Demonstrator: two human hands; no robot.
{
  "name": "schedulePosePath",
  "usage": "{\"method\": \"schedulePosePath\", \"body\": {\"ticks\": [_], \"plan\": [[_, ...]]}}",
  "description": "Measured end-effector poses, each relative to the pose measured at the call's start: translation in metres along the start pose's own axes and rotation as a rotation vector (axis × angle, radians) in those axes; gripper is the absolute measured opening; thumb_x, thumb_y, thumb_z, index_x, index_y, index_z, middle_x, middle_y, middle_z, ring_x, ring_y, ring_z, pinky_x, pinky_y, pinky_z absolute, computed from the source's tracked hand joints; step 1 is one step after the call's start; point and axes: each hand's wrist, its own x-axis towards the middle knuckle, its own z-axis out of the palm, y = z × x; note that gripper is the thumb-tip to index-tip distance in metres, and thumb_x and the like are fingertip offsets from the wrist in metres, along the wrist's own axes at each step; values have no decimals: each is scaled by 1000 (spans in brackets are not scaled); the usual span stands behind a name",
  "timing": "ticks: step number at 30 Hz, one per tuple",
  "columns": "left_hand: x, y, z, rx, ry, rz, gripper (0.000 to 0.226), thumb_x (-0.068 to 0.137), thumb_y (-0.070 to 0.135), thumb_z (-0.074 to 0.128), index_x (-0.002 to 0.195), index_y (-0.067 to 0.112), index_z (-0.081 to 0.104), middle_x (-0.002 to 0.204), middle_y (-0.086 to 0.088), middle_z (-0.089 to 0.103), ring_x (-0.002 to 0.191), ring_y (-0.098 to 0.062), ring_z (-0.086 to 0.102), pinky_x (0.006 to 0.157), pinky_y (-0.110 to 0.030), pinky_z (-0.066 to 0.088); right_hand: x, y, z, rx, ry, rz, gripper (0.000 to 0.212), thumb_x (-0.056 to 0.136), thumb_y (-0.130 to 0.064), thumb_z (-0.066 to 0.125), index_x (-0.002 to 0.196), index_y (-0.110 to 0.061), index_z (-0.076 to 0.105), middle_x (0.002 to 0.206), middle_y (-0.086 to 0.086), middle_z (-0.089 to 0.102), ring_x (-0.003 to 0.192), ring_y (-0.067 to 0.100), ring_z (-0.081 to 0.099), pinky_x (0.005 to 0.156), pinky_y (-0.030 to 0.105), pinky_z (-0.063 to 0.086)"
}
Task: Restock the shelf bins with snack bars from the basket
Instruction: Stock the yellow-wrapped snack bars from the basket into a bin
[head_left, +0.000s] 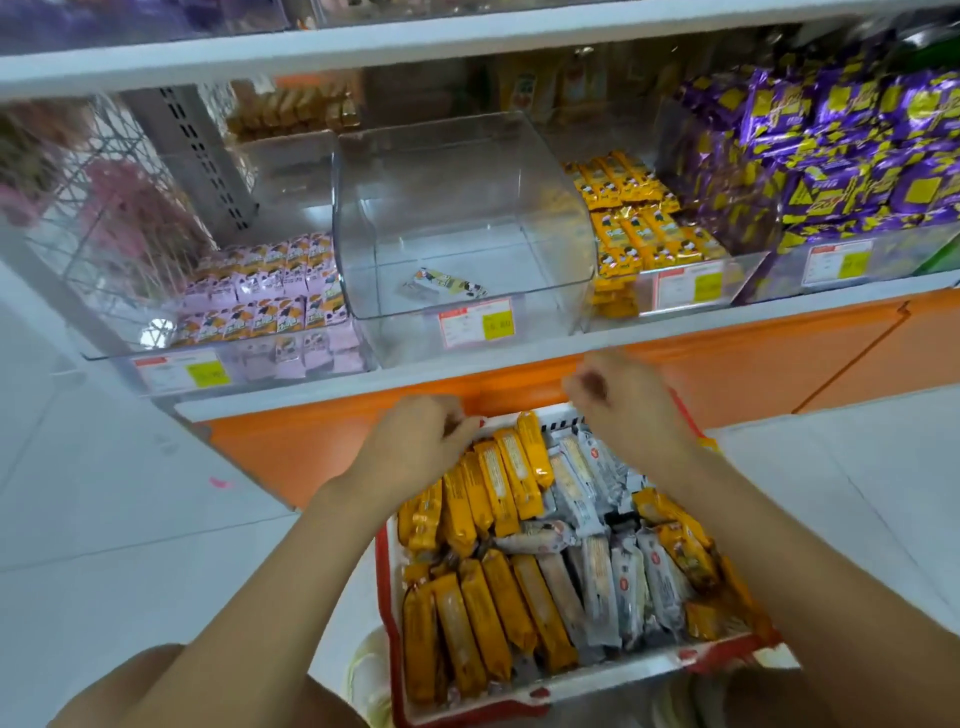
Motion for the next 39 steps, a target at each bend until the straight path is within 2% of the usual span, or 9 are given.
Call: {"method": "schedulePosePath", "body": {"ticks": [2, 7, 12, 17, 23, 29, 31, 34, 39], "plan": [[-12, -18, 16, 135, -249, -72, 32, 95, 35, 51, 73, 13, 59, 74, -8, 62, 73, -23, 58, 62, -32, 42, -28, -2, 38, -44, -217, 38, 16, 94, -33, 56, 96, -17, 59, 88, -1, 61, 74, 15, 56, 69, 31, 48], [-49, -50, 56, 239, -684, -229, 38, 95, 36, 48, 64, 18, 36, 70, 0, 38, 77, -21, 46, 67, -29, 35, -94, -13, 118, -129, -853, 382, 101, 80, -65, 62, 150, -8, 18, 156, 13, 24, 135, 28, 39, 102, 37, 44], [-66, -61, 69, 197, -810, -261, 36, 98, 34, 44, 108, 3, 58, 108, -18, 58, 84, -21, 50, 71, -31, 39, -132, -24, 158, -189, -643, 400, 111, 71, -69, 66, 149, -8, 15, 155, 16, 14, 142, 29, 22, 111, 37, 28], [-62, -71, 75, 232, -777, -271, 33, 96, 18, 40, 65, 10, 40, 68, -3, 36, 59, -14, 33, 53, -26, 25, -154, -40, 171, -240, -481, 185, 107, 74, -63, 67, 151, -21, 5, 146, 2, 20, 136, 23, 24, 112, 35, 28], [-61, -73, 75, 219, -781, -252, 39, 97, 17, 40, 59, 13, 32, 64, -2, 29, 56, -14, 27, 52, -27, 22, -153, -49, 177, -267, -540, 234, 113, 80, -45, 69, 151, -16, -13, 147, 10, 18, 133, 27, 29, 106, 35, 36], [-58, -59, 61, 127, -692, -229, 34, 97, 23, 45, 64, 13, 40, 67, -2, 36, 65, -18, 38, 54, -26, 25, -138, -29, 153, 458, -529, 563, 104, 69, -27, 80, 151, -19, 16, 134, 2, 42, 124, 21, 46, 101, 35, 44], [-54, -48, 50, -29, -670, -233, 20, 96, 33, 49, 86, 17, 56, 84, -3, 52, 85, -23, 50, 65, -24, 38, -128, -21, 127, 897, -637, 683, 80, 66, -29, 76, 138, -16, 44, 113, -2, 60, 103, 16, 58, 90, 33, 50], [-50, -30, 38, -375, -676, -285, 59, 91, 46, 55, 138, 11, 45, 130, -12, 56, 108, -24, 61, 89, -31, 52, -120, -7, 97, 1529, -695, 760, 52, 73, -20, 68, 123, -8, 60, 104, 9, 64, 85, 20, 63, 72, 33, 52], [-42, -2, 35, -697, -547, -292, 57, 87, 31, 65, 137, 12, 44, 130, -4, 55, 73, 1, 64, 62, -10, 51, -112, 1, 75, 1798, -695, 686, 77, 70, -21, 80, 138, -5, 48, 124, 22, 57, 101, 36, 61, 86, 46, 49]]}}
